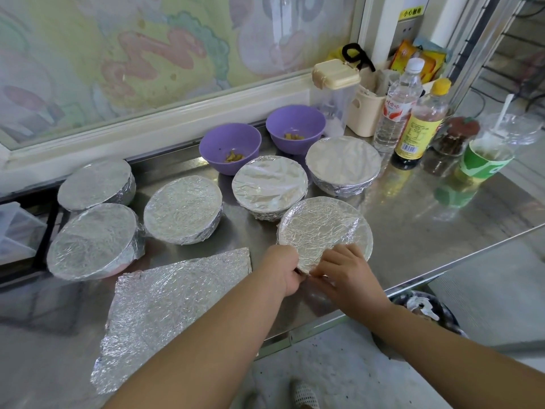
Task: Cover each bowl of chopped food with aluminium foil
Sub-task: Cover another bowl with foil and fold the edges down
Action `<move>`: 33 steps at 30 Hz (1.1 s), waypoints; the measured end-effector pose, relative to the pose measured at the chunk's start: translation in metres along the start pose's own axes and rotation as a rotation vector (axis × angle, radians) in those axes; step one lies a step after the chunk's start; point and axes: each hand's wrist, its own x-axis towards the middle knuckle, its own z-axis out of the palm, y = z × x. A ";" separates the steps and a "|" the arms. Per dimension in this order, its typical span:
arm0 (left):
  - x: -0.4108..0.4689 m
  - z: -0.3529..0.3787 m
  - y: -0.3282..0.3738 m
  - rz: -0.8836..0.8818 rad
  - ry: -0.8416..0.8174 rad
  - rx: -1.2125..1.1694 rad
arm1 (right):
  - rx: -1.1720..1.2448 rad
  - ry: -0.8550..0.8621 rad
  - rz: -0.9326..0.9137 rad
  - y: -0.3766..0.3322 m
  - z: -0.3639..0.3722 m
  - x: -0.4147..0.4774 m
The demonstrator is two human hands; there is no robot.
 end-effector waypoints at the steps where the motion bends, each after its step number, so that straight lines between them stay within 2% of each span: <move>1: 0.000 0.001 0.000 0.001 -0.005 0.005 | 0.009 0.014 0.007 0.000 0.000 -0.001; 4: -0.002 0.002 -0.001 -0.001 -0.010 0.003 | 0.022 -0.014 -0.001 0.007 -0.004 -0.001; 11: -0.004 0.000 0.002 -0.038 -0.037 -0.003 | -0.076 -0.239 -0.181 0.036 -0.040 -0.004; 15: -0.007 0.001 0.004 -0.055 -0.065 -0.020 | -0.104 -0.218 -0.213 0.038 -0.036 -0.003; 22: -0.017 0.001 0.009 -0.082 -0.111 -0.058 | -0.042 -0.216 -0.098 0.034 -0.030 -0.004; 26: -0.022 0.001 0.001 -0.152 -0.131 -0.078 | 0.040 -0.219 -0.014 0.031 -0.026 -0.007; 33: -0.032 0.013 -0.007 -0.180 -0.138 -0.276 | 0.175 -0.229 0.122 0.031 -0.022 -0.006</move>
